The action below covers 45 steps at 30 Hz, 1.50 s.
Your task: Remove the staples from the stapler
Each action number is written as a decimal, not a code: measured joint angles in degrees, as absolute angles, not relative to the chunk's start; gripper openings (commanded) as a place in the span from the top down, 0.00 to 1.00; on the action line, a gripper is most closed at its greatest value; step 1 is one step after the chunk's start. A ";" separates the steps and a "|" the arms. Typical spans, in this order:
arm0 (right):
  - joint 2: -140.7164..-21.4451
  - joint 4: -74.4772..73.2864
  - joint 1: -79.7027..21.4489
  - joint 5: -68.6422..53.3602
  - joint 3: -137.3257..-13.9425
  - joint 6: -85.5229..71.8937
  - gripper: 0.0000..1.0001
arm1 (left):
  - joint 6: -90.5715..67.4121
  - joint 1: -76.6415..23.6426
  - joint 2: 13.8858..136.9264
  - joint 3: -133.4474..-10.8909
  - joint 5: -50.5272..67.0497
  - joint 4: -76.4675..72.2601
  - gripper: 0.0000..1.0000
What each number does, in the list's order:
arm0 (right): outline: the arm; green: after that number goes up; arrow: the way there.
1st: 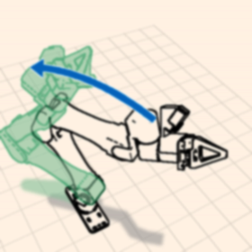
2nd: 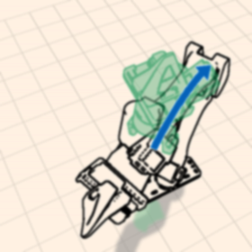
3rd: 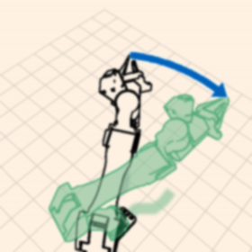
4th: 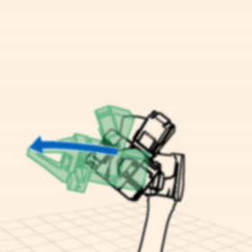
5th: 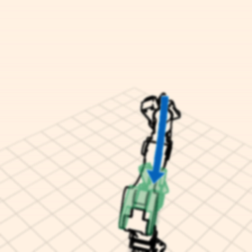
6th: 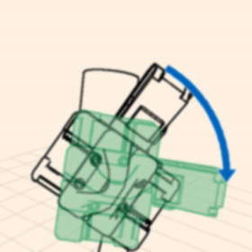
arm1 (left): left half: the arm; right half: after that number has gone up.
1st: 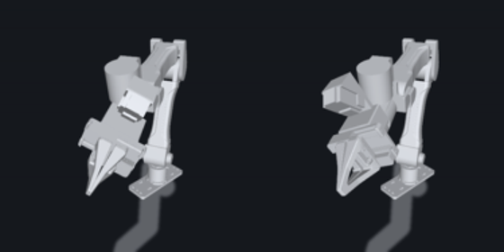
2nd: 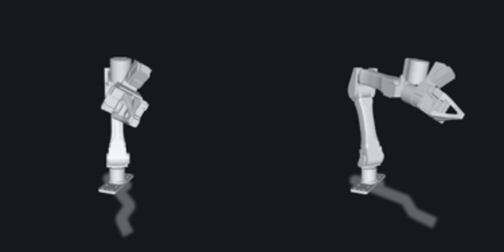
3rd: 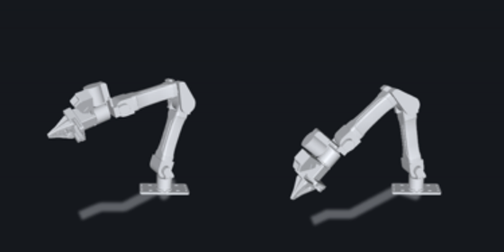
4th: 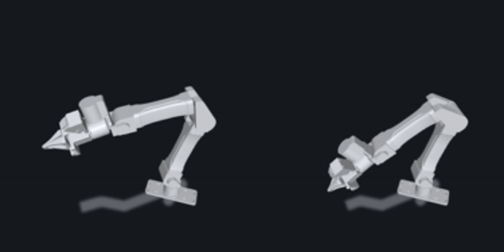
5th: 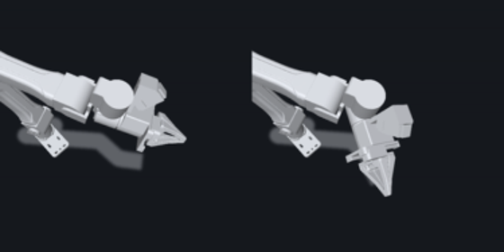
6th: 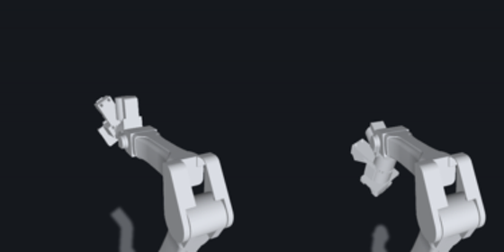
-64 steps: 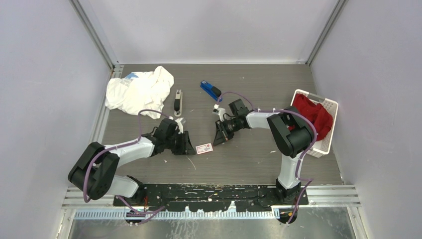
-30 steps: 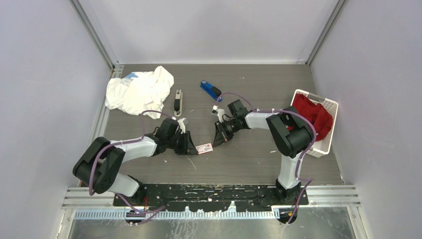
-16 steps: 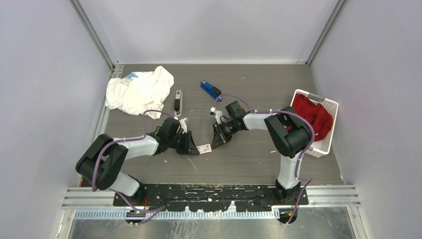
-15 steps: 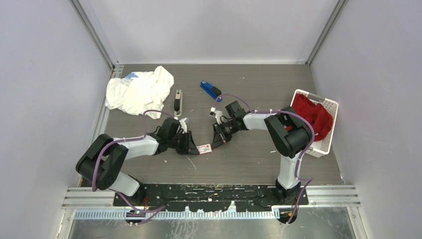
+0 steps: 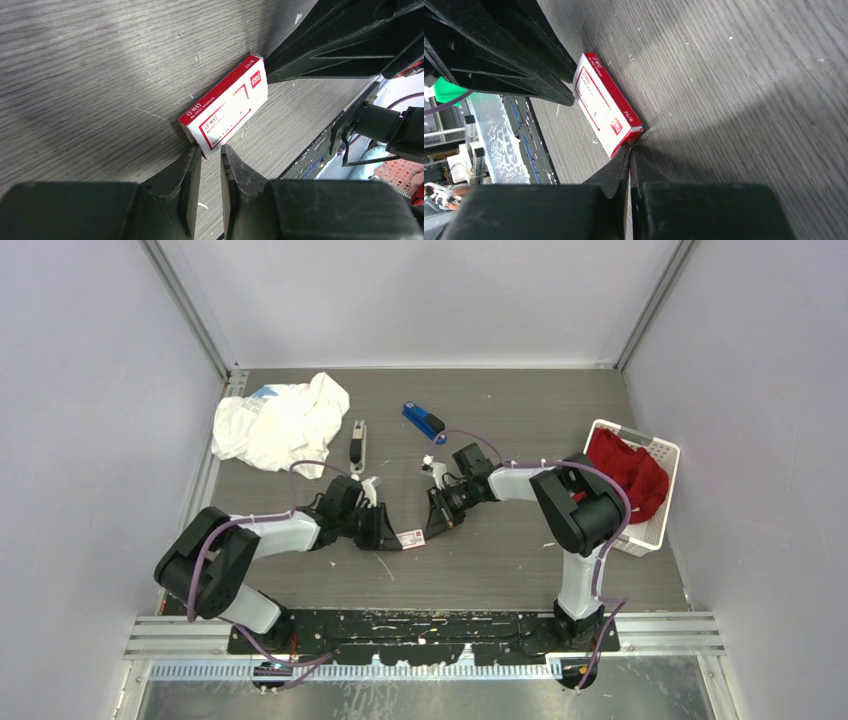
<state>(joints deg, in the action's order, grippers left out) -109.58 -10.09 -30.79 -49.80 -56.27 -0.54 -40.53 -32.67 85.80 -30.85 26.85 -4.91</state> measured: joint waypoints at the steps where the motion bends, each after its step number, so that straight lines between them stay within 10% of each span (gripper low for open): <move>1: -109.65 -10.04 -30.79 -49.87 -56.27 -0.58 0.92 | -40.53 -32.67 85.86 -30.85 26.92 -4.95 0.77; 24: -107.02 -14.11 -25.93 -48.88 -56.80 3.92 0.89 | -39.20 -32.95 74.46 -27.73 18.92 2.00 0.59; 32: -97.34 -18.94 -24.62 -47.86 -57.84 11.29 0.85 | -35.35 -32.64 50.72 -26.65 10.79 11.73 0.27; 38: -87.94 -21.32 -21.47 -47.51 -58.63 16.60 0.70 | -32.67 -32.51 36.91 -27.22 5.98 19.22 0.03; 45: -79.44 -24.45 -15.68 -46.63 -59.57 22.20 0.34 | -30.72 -32.49 30.85 -32.32 4.03 24.27 0.00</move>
